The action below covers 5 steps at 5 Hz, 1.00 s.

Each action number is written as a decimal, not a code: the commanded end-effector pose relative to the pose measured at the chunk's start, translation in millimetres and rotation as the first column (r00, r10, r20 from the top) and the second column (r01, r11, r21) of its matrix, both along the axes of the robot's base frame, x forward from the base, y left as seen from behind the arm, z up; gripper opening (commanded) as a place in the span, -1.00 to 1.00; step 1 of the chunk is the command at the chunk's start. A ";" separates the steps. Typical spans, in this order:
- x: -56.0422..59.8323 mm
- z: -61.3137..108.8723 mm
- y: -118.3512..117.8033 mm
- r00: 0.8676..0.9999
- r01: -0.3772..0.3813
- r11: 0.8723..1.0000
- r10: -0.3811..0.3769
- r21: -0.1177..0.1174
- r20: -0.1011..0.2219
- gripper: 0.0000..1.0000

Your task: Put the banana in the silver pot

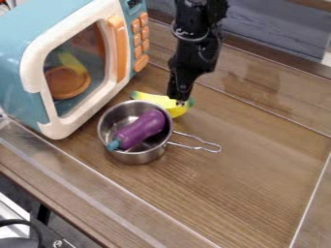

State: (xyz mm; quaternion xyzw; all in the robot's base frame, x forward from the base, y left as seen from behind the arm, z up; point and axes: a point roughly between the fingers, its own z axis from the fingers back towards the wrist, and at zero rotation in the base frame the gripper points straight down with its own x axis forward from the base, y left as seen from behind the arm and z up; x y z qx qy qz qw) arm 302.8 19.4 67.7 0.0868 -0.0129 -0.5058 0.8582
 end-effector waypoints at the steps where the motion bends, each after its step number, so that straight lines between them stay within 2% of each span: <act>1: 0.2 16.3 -1.1 0.998 0.003 1.000 -0.002 -0.007 0.070 -1.00; 2: -3.5 19.4 -3.8 0.996 0.016 1.000 -0.014 -0.022 0.088 -1.00; 4: 0.7 12.2 -18.7 0.993 -0.038 0.998 0.044 -0.056 0.111 -1.00; 5: 2.5 16.3 -26.9 0.993 -0.013 0.997 0.022 -0.074 0.120 -1.00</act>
